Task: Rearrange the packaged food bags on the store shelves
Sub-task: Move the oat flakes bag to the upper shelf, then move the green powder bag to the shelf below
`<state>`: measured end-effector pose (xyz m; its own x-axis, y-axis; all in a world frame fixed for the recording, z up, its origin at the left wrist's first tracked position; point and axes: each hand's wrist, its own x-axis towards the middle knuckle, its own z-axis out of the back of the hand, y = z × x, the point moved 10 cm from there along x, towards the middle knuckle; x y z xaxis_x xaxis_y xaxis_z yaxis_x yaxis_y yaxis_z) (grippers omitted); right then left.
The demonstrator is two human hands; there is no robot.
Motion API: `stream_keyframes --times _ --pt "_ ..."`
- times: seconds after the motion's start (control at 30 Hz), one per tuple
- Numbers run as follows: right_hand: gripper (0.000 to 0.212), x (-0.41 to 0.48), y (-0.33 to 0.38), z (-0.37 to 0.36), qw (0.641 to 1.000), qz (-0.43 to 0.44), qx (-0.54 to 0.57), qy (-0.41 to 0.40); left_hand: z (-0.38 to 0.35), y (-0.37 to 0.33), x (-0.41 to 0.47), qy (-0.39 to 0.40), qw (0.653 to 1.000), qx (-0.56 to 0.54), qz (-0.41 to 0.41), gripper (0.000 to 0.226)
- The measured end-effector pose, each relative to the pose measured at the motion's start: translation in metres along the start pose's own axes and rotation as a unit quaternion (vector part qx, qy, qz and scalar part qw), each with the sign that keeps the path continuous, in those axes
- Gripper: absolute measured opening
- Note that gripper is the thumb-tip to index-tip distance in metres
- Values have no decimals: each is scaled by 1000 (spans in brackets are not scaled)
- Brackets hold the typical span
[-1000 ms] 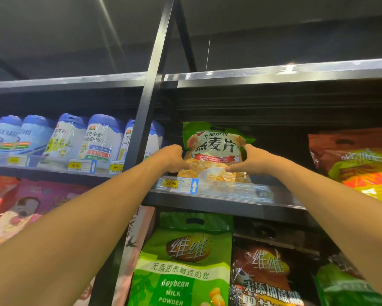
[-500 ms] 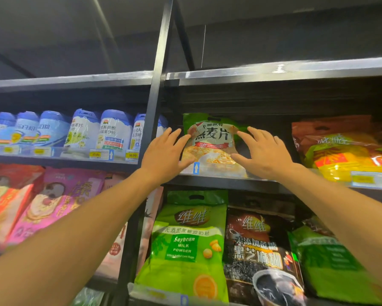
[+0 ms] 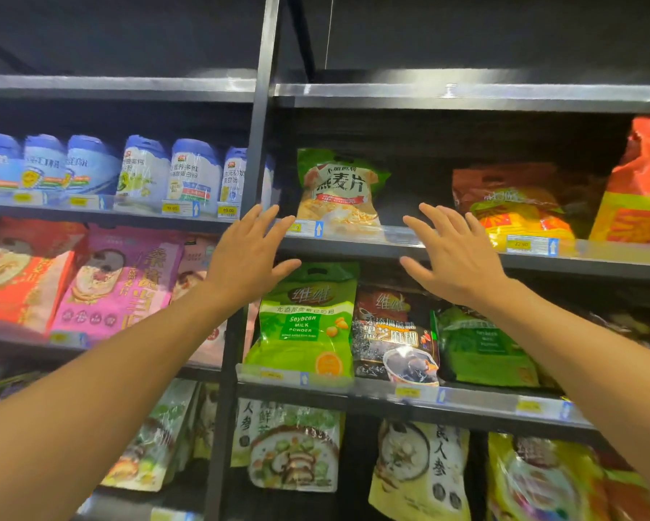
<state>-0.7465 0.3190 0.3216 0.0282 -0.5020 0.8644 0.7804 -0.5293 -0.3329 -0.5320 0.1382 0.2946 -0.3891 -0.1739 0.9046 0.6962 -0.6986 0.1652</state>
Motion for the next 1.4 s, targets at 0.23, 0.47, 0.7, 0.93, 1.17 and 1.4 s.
stream_keyframes --times 0.23,0.47,0.7,0.93,1.17,1.4 --pt "69 -51 -10 31 1000 -9 15 18 15 -19 -41 39 999 -25 1 80" --pt "70 -90 -15 18 997 -30 51 48 -6 -33 -72 80 996 -45 12 78" --pt "70 -103 -8 -33 992 -23 95 77 -44 -32 -84 139 985 -80 68 81" --pt "84 -84 16 -78 977 -8 185 103 -99 -1 -115 209 947 -156 188 92" --pt "92 -46 43 -123 937 -76 301 158 -135 12 -129 264 902 -223 259 74" --pt "96 -19 73 -175 873 -135 410 228 -166 12 -122 298 864 -297 278 78"
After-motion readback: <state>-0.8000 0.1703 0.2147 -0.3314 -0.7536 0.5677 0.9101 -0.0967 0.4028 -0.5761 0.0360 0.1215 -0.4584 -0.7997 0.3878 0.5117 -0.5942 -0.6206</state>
